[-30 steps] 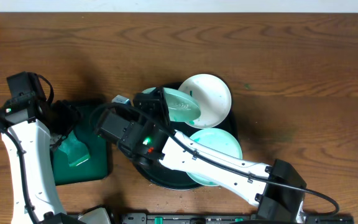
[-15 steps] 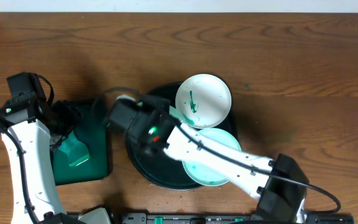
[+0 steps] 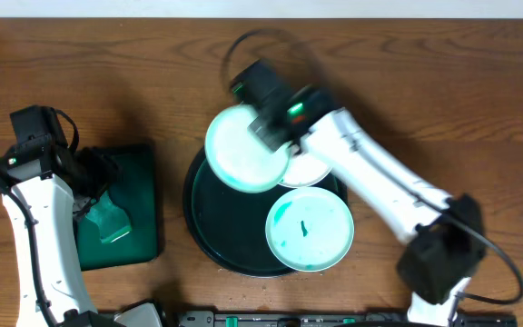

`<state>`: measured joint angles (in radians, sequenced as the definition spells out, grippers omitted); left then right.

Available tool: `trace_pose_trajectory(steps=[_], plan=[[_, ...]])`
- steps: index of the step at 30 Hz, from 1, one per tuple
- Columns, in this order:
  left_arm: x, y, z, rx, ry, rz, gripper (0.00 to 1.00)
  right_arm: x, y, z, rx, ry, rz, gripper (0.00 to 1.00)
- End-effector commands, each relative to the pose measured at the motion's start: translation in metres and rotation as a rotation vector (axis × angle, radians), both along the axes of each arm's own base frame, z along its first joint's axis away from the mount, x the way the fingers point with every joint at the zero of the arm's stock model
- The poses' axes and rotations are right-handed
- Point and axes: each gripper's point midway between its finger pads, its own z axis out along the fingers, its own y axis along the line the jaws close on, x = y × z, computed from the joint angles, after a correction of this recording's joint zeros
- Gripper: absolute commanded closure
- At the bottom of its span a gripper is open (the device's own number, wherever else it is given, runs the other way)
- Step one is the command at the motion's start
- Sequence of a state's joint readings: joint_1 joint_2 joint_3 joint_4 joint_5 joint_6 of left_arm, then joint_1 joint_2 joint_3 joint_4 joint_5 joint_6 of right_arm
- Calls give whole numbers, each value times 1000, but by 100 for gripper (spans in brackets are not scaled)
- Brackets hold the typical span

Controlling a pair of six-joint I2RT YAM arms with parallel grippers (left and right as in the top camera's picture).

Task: Clean dirty plates on tray and stack at the side
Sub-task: 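Carry the plate to the right side of the table and set it down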

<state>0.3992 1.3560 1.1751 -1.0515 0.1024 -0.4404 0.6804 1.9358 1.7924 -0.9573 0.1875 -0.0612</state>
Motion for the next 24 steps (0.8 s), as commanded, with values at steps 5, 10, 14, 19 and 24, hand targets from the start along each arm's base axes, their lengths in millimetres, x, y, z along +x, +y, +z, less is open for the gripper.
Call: trace_pose_trajectory(steps=[5, 10, 14, 19, 24], plan=[[3, 2, 4, 5, -6, -14, 25, 45, -107, 89, 417, -14, -385, 99], [3, 2, 4, 5, -5, -14, 25, 56, -207, 74, 498, 82, -652, 99], [3, 2, 4, 5, -5, -14, 25, 54, -266, 54, 520, 150, -811, 99], [3, 2, 4, 5, -5, -14, 25, 45, -326, 19, 500, 237, -1011, 99], [3, 2, 4, 5, -5, -14, 25, 39, -366, -33, 479, 356, -1134, 99]])
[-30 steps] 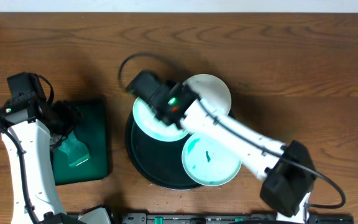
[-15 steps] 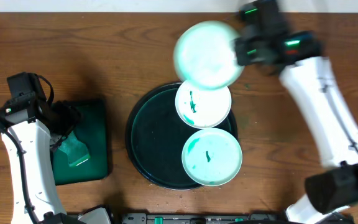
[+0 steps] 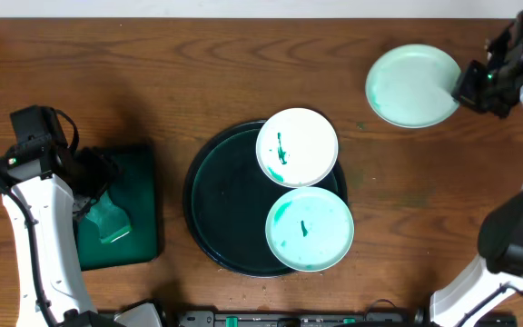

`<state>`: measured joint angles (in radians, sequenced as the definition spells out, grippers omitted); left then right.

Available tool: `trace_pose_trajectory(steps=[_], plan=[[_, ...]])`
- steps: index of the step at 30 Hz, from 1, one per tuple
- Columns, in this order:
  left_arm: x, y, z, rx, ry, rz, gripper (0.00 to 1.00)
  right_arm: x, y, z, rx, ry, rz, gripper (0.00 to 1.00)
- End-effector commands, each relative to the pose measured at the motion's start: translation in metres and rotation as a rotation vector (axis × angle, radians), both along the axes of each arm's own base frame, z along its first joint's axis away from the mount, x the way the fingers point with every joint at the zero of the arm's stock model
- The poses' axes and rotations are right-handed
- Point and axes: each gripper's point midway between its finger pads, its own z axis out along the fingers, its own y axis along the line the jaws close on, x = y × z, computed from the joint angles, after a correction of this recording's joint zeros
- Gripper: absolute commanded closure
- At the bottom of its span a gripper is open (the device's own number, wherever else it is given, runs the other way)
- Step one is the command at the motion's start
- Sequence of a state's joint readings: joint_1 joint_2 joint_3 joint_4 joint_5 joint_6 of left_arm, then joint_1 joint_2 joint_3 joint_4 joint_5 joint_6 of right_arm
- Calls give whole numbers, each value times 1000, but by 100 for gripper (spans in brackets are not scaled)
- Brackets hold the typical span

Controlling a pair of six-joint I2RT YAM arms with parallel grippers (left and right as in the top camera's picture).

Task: Clean dirty plates on tray and stack at the side
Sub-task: 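Carry the plate to the right side of the table and set it down, then move the right gripper back and grasp the rim of the left white plate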

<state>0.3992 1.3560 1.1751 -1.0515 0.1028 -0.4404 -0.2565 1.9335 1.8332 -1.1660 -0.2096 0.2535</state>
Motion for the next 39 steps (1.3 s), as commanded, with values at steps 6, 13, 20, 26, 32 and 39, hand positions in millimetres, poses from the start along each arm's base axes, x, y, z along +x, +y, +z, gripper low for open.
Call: trace_pose_trajectory(steps=[6, 13, 20, 26, 32, 39], plan=[[3, 2, 4, 6, -5, -17, 25, -16, -52, -92, 38, 243, -164, 99], [3, 2, 4, 8, -5, -25, 25, -37, -85, -127, 31, 349, -248, 99], [3, 2, 4, 8, -5, -24, 26, -44, -81, -127, 34, 381, -220, 99], [3, 2, 4, 8, -5, -24, 26, -45, -64, -126, 30, 405, -144, 77], [3, 2, 4, 8, -5, -24, 26, -39, -46, -114, 10, 379, -75, 66], [3, 2, 4, 8, -5, -25, 26, -11, 0, -27, -104, 115, 129, 62]])
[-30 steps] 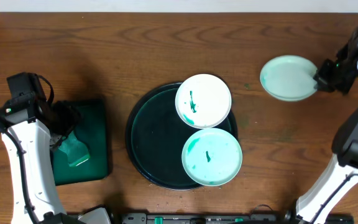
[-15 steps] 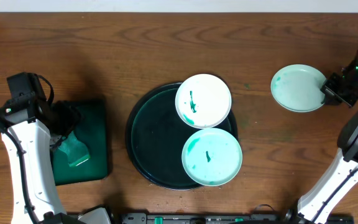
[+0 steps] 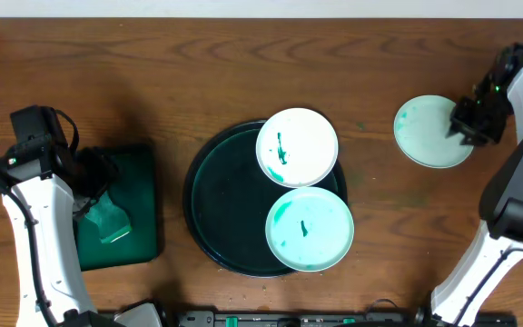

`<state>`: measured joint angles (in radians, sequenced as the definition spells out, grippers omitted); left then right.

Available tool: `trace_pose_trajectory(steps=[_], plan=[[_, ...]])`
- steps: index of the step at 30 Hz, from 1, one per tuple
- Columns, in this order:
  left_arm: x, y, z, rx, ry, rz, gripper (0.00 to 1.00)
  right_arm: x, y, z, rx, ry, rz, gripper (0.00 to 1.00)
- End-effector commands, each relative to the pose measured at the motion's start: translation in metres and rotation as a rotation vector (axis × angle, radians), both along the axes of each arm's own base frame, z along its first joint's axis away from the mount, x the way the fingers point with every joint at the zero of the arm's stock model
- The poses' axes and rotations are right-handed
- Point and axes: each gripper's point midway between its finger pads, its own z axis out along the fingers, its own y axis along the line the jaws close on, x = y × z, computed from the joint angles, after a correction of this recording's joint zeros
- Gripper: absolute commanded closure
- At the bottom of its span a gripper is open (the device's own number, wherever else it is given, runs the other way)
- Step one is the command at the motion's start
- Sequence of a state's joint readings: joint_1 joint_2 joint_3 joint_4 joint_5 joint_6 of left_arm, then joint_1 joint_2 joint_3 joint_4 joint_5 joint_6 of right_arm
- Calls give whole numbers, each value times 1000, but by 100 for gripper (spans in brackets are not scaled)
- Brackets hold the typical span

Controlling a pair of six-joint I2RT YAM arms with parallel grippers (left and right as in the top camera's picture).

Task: Clean dirty plates on tray and stack at the side
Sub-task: 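Move the right gripper back and grasp the rim of the left white plate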

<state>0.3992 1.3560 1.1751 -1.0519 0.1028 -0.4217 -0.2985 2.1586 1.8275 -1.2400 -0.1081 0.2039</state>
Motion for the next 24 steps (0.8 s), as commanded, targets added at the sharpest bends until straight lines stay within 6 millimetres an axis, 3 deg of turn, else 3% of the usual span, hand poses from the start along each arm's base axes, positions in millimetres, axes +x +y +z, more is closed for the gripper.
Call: trace_pose_trajectory(steps=[1, 4, 6, 7, 9, 10, 14, 20, 24], plan=[[3, 2, 4, 4, -6, -7, 26, 17, 39, 87, -70, -239, 180, 62], [3, 2, 4, 4, -6, -7, 26, 22, 68, 121, -89, -345, 247, 62], [3, 2, 4, 4, -6, -7, 26, 25, 88, 137, -84, -402, 291, 42], [3, 2, 4, 4, -6, -7, 26, 25, 97, 142, -87, -414, 312, 40], [3, 2, 4, 4, -6, -7, 26, 24, 108, 142, -82, -411, 339, 51], [3, 2, 4, 4, -6, -7, 26, 23, 114, 137, -76, -397, 351, 56], [3, 2, 4, 4, -6, -7, 26, 23, 140, 102, 6, -318, 445, 46], [3, 2, 4, 3, -6, -7, 26, 17, 184, 30, 161, -165, 601, 50], [3, 2, 4, 3, -6, -7, 26, 18, 205, 3, 174, -126, 650, 50]])
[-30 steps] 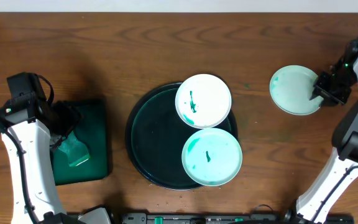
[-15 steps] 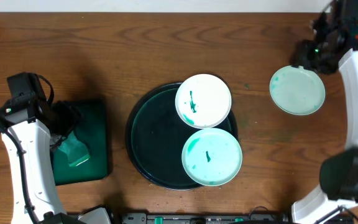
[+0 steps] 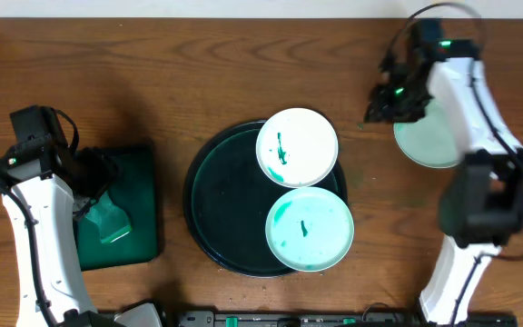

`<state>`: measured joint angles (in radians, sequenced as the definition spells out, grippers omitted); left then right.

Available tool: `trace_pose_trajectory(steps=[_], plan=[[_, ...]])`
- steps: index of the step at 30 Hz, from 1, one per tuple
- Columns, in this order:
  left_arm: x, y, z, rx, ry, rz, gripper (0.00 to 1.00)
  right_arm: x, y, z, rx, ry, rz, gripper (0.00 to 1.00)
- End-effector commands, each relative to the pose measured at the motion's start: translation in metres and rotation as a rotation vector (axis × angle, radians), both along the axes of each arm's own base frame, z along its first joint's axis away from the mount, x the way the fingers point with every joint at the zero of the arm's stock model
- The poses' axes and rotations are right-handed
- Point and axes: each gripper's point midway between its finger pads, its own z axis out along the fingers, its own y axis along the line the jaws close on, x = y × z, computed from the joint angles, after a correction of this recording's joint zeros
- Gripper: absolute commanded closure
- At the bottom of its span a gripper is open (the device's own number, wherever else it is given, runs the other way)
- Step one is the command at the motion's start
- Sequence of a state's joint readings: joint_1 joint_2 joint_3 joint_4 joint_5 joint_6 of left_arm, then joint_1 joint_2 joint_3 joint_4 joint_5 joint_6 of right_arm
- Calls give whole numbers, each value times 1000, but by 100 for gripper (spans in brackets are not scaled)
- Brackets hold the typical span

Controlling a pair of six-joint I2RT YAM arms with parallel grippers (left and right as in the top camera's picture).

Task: Clean dirty plates on tray and stack at the side
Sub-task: 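Move the right gripper back and grasp the rim of the left white plate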

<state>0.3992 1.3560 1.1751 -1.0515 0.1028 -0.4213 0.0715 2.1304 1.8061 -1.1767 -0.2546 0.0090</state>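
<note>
A dark round tray point(image 3: 209, 213) sits mid-table. On it lie a white plate point(image 3: 297, 147) with a green smear and a mint plate point(image 3: 309, 229) with green marks. A third mint plate point(image 3: 428, 143) lies flat on the wood at the right, partly under my right arm. My right gripper point(image 3: 385, 102) hovers just left of that plate and apart from it; blur hides its fingers. My left gripper point(image 3: 98, 198) points down at a pale green sponge point(image 3: 113, 223) and seems shut on its upper end.
The sponge rests on a dark green mat point(image 3: 139, 204) at the left. A small green spot point(image 3: 361, 125) marks the wood between the tray and the right plate. Dark equipment lines the table's front edge.
My right gripper was at the right edge of the mint plate on the table; now it is off the plate, to its upper left. The plate stays put. The left arm is unchanged.
My right gripper held a mint plate above the tray's far left. Then it carried that plate high at the far right. Then the plate lay lower on the right of the table with the gripper at its rim. Now the gripper is clear of it.
</note>
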Motion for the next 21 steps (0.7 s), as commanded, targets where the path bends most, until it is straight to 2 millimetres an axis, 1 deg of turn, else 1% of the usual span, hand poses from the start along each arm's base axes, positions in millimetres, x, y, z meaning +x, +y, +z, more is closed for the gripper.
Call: trace_pose_trajectory(steps=[1, 6, 11, 13, 17, 21], plan=[[3, 2, 4, 3, -5, -6, 26, -2, 32, -11, 40, 0, 100, 51], [3, 2, 4, 3, -6, -6, 26, 4, 61, -9, 47, -55, 163, 50], [3, 2, 4, 4, -6, -6, 26, 3, 84, -9, 51, -81, 214, 50], [3, 2, 4, 4, -6, -7, 26, 3, 89, -8, 53, -86, 226, 50], [3, 2, 4, 4, -6, -7, 26, -2, 96, -12, 54, -76, 229, 53], [3, 2, 4, 4, -6, -7, 26, -9, 102, -25, 52, -61, 244, 55]])
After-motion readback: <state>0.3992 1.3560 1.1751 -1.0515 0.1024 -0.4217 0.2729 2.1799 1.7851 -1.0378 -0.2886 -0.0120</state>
